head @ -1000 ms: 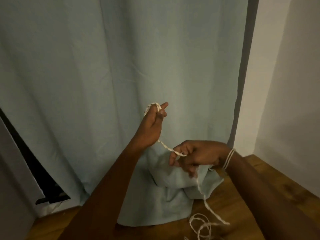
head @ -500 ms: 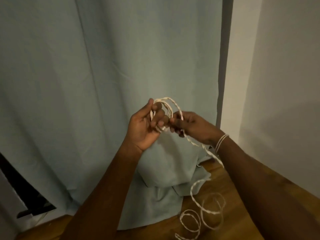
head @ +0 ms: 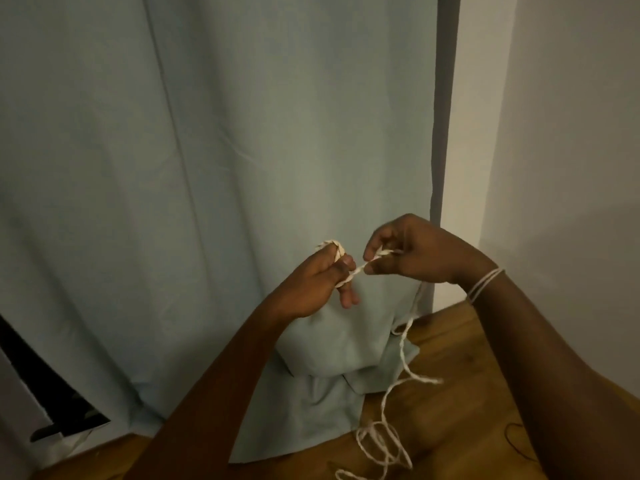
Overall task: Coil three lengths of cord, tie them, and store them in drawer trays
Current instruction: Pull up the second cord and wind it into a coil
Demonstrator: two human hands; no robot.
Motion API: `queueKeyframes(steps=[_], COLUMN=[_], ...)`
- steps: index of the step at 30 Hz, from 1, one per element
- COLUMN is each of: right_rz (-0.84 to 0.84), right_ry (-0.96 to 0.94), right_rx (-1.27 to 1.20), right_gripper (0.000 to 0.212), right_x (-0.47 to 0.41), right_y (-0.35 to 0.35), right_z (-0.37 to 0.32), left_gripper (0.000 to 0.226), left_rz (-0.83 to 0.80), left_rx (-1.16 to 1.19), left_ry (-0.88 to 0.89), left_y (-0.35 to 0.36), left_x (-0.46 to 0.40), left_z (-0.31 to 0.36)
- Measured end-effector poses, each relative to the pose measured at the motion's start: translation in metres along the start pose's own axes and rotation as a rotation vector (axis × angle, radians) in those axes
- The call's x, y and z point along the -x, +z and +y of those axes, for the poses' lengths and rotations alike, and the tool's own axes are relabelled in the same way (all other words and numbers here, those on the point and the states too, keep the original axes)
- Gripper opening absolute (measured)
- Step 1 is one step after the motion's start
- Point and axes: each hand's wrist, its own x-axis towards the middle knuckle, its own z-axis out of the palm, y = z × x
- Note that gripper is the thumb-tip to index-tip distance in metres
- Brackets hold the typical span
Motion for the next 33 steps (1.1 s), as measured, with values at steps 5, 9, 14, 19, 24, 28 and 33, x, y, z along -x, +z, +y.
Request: queueKeyframes(steps=[5,9,14,19,24,28,33], right_rz=[0.183,0.148,-0.214,-0.436,-0.046,0.190,0.243], right_ry=[-0.068,0.012,0.158,0.234,-0.050,-0.049,0.077], right_rx=[-0.320,-0.771,-0.855,-0.634,-0.007,-0.180,-0.661], right_gripper=[0.029,0.017,0.017,0.022,0.010,0.012,0.008], right_x=[-0.005,-0.004,0.011,0.021,0.004,-0.010,-0.019], right_y=[0.000,0.034,0.097,0.098,0.040,0.020,0.057], right_z=[0.008,0.024,0.029,0.013,0.008,0.022,0.044], left_gripper=[0.036,0.031,0.042,0.038,0.027,0.040,0.028], left_rz=[-0.352,-0.281,0.024,0.374,0.142,-0.119,-0.263], left_rx=[0.757,1.224,1.368,0.554,-0.194,0.201,0.863], left_ry=[-0.036,0.043,0.231,0.132,0.114,-0.085,-0.067], left_y=[-0.003,-0.006,-0.017,-0.023,-0.009,-0.009,-0.009], left_x=[0.002,0.002,-0.015,-0.026,-0.009,-0.004,-0.002], left_z=[0.009,0.015,0.024,0.002,-0.029,-0.017,-0.001])
